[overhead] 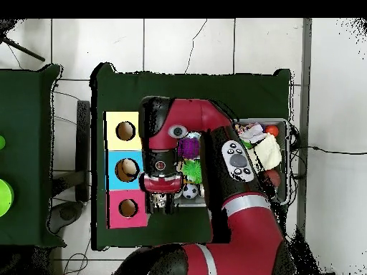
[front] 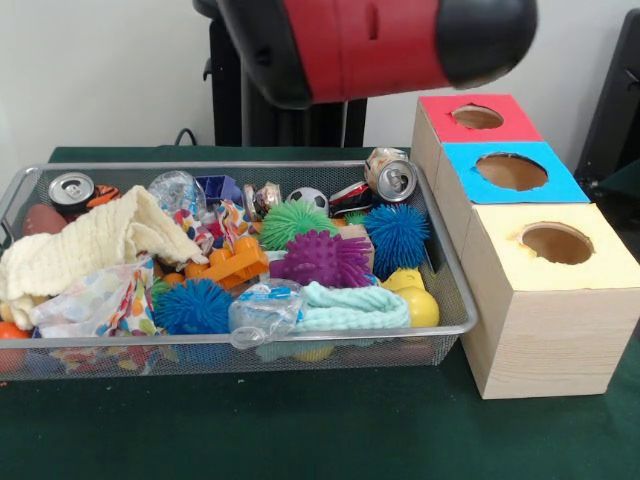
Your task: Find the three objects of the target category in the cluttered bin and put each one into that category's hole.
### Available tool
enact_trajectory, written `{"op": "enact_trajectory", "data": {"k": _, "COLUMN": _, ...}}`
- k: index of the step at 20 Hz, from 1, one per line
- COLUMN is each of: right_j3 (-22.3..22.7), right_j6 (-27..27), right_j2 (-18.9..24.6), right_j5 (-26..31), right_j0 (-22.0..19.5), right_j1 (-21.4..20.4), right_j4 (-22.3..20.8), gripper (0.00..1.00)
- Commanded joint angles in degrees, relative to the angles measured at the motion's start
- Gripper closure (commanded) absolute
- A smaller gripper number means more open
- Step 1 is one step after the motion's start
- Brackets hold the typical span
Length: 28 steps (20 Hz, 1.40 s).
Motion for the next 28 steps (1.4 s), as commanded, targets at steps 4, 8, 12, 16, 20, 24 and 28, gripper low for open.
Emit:
{"op": "enact_trajectory", "data": {"k": 4, "right_j3": 9.7, "right_j6": -5.0, "right_j2": 2.2, "right_j5": -11.7, "right_j0": -3.9, "right_j1": 3.9, "right_j4": -2.0, "gripper": 0.0}}
{"op": "enact_trajectory", "data": {"k": 8, "right_j3": 12.9, "right_j6": -3.6, "right_j2": 2.0, "right_j5": -14.0, "right_j0": -4.4, "right_j1": 2.6, "right_j4": -0.3, "gripper": 0.0}}
{"op": "enact_trajectory", "data": {"k": 12, "right_j3": 15.6, "right_j6": -2.2, "right_j2": 1.9, "right_j5": -16.2, "right_j0": -4.7, "right_j1": 1.7, "right_j4": 1.0, "gripper": 0.0}}
{"op": "enact_trajectory", "data": {"k": 16, "right_j3": 17.9, "right_j6": -1.0, "right_j2": 1.8, "right_j5": -17.7, "right_j0": -4.6, "right_j1": 0.5, "right_j4": 2.2, "gripper": 0.0}}
{"op": "enact_trajectory", "data": {"k": 20, "right_j3": 20.4, "right_j6": -0.1, "right_j2": 1.5, "right_j5": -19.0, "right_j0": -4.5, "right_j1": -1.0, "right_j4": 3.1, "gripper": 0.0}}
{"op": "enact_trajectory", "data": {"k": 24, "right_j3": 20.6, "right_j6": 0.3, "right_j2": 1.0, "right_j5": -19.0, "right_j0": -4.2, "right_j1": -1.3, "right_j4": 1.8, "gripper": 0.0}}
{"op": "enact_trajectory", "data": {"k": 28, "right_j3": 19.0, "right_j6": 1.6, "right_j2": 0.0, "right_j5": -18.4, "right_j0": -3.6, "right_j1": -1.7, "right_j4": -1.4, "gripper": 0.0}}
